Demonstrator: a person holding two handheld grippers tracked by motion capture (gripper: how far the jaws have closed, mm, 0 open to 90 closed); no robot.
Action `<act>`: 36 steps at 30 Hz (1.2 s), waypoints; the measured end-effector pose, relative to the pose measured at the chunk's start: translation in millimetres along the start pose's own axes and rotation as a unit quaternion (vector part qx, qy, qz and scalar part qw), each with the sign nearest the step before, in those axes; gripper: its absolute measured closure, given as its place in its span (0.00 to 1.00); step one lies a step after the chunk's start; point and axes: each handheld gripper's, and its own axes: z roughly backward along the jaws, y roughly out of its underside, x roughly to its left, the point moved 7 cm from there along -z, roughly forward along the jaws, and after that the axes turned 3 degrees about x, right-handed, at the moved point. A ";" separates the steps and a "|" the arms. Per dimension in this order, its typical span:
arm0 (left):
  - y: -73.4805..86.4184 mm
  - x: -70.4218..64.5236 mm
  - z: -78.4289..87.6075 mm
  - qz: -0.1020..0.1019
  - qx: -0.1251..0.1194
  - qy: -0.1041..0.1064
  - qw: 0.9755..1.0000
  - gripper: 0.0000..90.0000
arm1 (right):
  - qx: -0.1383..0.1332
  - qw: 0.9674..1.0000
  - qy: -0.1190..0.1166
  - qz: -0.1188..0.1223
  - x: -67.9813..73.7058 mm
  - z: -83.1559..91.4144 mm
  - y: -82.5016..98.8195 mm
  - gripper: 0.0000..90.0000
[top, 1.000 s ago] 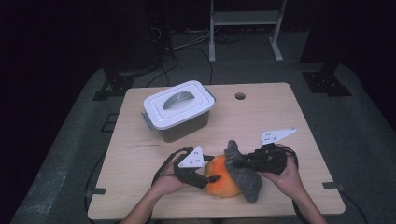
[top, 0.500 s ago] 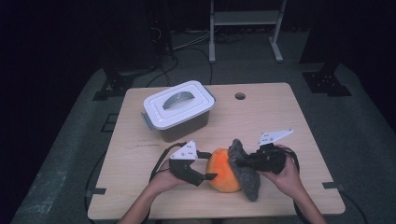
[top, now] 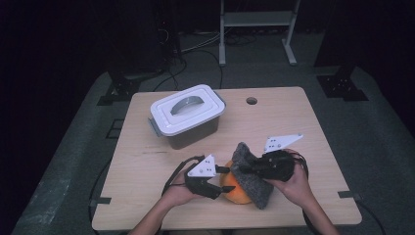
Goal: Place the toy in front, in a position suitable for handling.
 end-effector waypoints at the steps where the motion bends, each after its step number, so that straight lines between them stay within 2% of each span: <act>1: 0.1 0.3 0.0 0.001 -0.001 0.000 1.000 0.47 | 0.001 1.000 0.002 -0.003 -1.9 0.9 1.5 0.85; 5: -0.3 0.7 -0.8 0.002 -0.003 0.000 1.000 0.47 | 0.005 0.999 0.017 -0.026 -15.7 9.0 12.2 0.85; 6: -0.5 0.4 -1.2 0.003 -0.004 0.001 1.000 0.47 | 0.001 0.999 0.015 -0.029 -16.0 10.0 12.3 0.85; 8: -0.1 0.2 -2.1 0.002 -0.004 0.001 1.000 0.46 | -0.008 0.999 0.005 -0.032 -11.4 11.3 8.8 0.85; 9: 0.1 0.3 -2.0 0.002 -0.004 0.001 1.000 0.46 | -0.017 0.999 -0.012 -0.025 -3.3 11.2 3.4 0.85; 10: 0.4 0.9 -1.7 0.001 -0.003 -0.001 1.000 0.47 | -0.018 1.000 -0.017 -0.018 1.9 10.4 0.0 0.85; 12: 1.7 1.9 -1.0 0.002 -0.001 -0.003 1.000 0.47 | -0.006 1.000 -0.011 0.007 11.1 6.2 -5.7 0.85; 13: 2.4 2.2 -0.7 0.004 -0.002 -0.004 1.000 0.46 | -0.002 1.000 -0.009 0.009 11.6 4.7 -5.6 0.85; 17: 5.1 4.6 0.6 0.008 0.002 -0.009 1.000 0.46 | 0.009 1.000 -0.007 -0.014 -0.8 1.9 7.3 0.85; 20: 8.5 8.0 2.2 0.017 0.007 -0.009 1.000 0.46 | 0.016 0.999 0.002 -0.038 -11.1 9.2 19.5 0.85; 21: 10.0 9.5 2.7 0.019 0.009 -0.013 1.000 0.46 | 0.018 0.999 -0.005 -0.043 -11.1 11.5 22.6 0.85; 23: 12.0 12.4 3.6 0.024 0.010 -0.017 0.999 0.46 | 0.015 0.999 -0.018 -0.043 -7.3 13.7 24.6 0.84; 25: 13.2 15.1 4.8 0.030 0.012 -0.023 0.999 0.45 | 0.022 0.999 -0.028 -0.028 -1.4 11.3 24.0 0.84; 28: 13.8 15.1 4.9 0.037 0.009 -0.022 0.999 0.43 | 0.036 0.999 -0.022 -0.021 -1.3 3.1 25.3 0.84; 31: 13.0 13.0 5.5 0.038 0.008 -0.007 0.999 0.41 | 0.033 0.999 -0.014 -0.027 -6.5 0.9 26.0 0.84; 36: 10.3 7.6 7.7 0.034 0.005 0.034 0.999 0.39 | 0.025 0.999 0.004 -0.036 -15.4 3.0 26.9 0.85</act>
